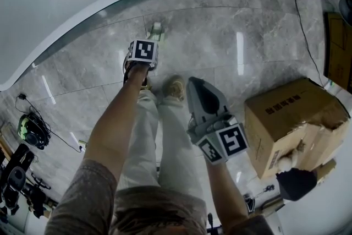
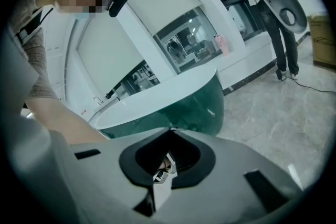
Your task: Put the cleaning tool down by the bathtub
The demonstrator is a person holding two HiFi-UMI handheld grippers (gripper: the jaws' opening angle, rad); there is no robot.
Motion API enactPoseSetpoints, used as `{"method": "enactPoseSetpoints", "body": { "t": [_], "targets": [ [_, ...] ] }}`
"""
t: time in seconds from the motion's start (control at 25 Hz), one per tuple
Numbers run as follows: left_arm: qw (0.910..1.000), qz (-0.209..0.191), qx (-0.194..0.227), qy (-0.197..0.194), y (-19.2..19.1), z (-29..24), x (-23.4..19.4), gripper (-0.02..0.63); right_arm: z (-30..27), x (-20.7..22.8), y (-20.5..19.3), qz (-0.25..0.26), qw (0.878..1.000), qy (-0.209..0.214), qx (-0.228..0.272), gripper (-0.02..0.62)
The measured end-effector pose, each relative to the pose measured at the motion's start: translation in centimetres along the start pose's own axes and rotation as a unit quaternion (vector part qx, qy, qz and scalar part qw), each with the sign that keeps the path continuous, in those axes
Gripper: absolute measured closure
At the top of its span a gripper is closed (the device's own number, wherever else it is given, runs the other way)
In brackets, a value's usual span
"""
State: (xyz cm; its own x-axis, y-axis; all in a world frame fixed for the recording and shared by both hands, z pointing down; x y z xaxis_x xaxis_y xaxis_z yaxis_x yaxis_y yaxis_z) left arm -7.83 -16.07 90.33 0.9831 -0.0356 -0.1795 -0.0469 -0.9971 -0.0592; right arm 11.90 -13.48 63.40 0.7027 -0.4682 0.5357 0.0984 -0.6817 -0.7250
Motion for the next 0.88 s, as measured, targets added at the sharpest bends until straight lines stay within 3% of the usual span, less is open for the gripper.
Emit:
{"method": "enactPoseSetpoints", "body": {
  "t": [0.4, 0.48, 0.56, 0.68, 0.8, 0.88],
  "targets": [
    [0.9981, 0.027, 0.055, 0.003, 0.8, 7.0, 0.7, 0.411, 2.1, -2.6, 2.3, 0.001, 1.0, 0.007, 0.011, 0.604],
    [0.9976, 0.032, 0.061, 0.006, 0.9, 9.2, 0.7, 0.464, 2.7, -3.4, 3.1, -0.001, 1.0, 0.005, 0.014, 0.604],
    [0.9974, 0.041, 0.059, 0.004, 0.6, 11.7, 0.8, 0.604, 3.3, -4.5, 4.0, -0.001, 1.0, 0.007, 0.014, 0.604],
    [0.997, 0.044, 0.063, -0.005, 0.0, 16.1, 1.6, 0.604, 4.6, -6.3, 5.9, -0.001, 1.0, 0.011, 0.013, 0.603],
    [0.9932, 0.049, 0.101, -0.029, 0.1, 20.3, 3.2, 0.604, 6.3, -7.9, 7.6, -0.005, 1.0, 0.01, 0.016, 0.604],
    [0.9933, 0.064, 0.093, -0.027, -0.8, 23.8, 3.5, 0.604, 7.3, -9.1, 8.7, -0.004, 1.0, 0.008, 0.018, 0.603]
  ]
}}
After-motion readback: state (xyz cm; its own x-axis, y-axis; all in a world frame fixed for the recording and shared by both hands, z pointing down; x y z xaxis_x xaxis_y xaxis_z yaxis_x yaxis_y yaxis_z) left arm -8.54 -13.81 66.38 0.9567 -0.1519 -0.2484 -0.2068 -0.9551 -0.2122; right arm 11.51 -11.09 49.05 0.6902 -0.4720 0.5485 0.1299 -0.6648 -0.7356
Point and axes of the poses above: the fingertips, and each gripper's own axes: z backward along the fingers, x to its right, y out of its top, the point moved 7 cm from there along z, backward along the fingers, and after that the axes turned 3 degrees about x, right-handed, at the moved point
